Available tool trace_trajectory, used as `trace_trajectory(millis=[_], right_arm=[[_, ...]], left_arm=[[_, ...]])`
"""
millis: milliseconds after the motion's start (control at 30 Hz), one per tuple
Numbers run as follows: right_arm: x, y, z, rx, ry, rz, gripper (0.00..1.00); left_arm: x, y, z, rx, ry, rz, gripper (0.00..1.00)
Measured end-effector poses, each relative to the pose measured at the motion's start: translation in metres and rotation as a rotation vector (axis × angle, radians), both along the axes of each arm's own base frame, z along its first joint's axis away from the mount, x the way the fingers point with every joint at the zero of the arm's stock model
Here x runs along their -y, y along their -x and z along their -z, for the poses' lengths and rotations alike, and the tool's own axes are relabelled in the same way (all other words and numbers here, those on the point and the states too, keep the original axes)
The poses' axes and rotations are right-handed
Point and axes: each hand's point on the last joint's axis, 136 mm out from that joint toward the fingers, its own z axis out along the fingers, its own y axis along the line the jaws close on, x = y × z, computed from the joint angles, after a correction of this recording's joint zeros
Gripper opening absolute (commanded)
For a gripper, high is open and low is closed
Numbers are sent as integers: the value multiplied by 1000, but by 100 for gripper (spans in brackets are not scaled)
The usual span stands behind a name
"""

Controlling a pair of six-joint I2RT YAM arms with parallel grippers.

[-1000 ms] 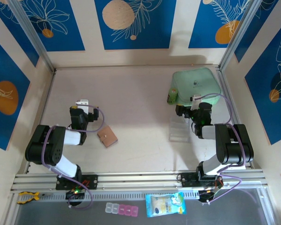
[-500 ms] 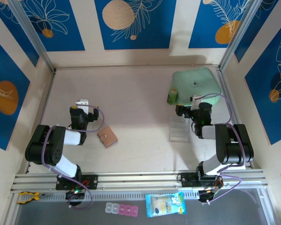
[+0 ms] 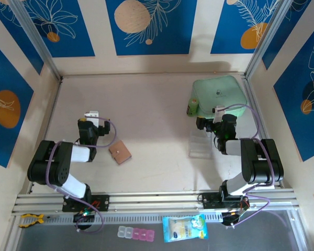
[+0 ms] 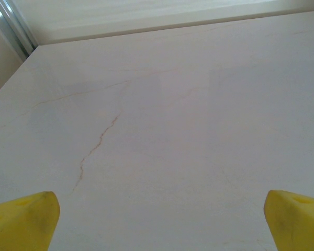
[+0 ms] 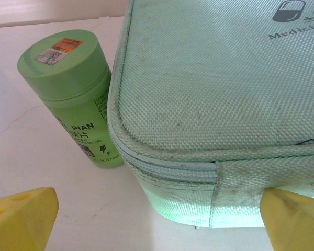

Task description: Take the credit cards out of the card holder

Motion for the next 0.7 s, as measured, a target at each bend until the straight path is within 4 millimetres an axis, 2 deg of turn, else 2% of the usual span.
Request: trace_trajectory(millis=[167,400,567,700], right_arm=[[-2,3,-11,-4,2,-4,99],[-9,2,-45,-40,4,-11,96],[-16,20,-59,-112,-31,4,92],[-18,40,-57,-224,-68,33,90]], left_arm=[[-2,3,-19,19,-1,-11,100],[-7,1,-57,0,48,-65,100],[-4,3,-81,-49,124,-77,100],[4,12,-89,-139,195,-64,100]])
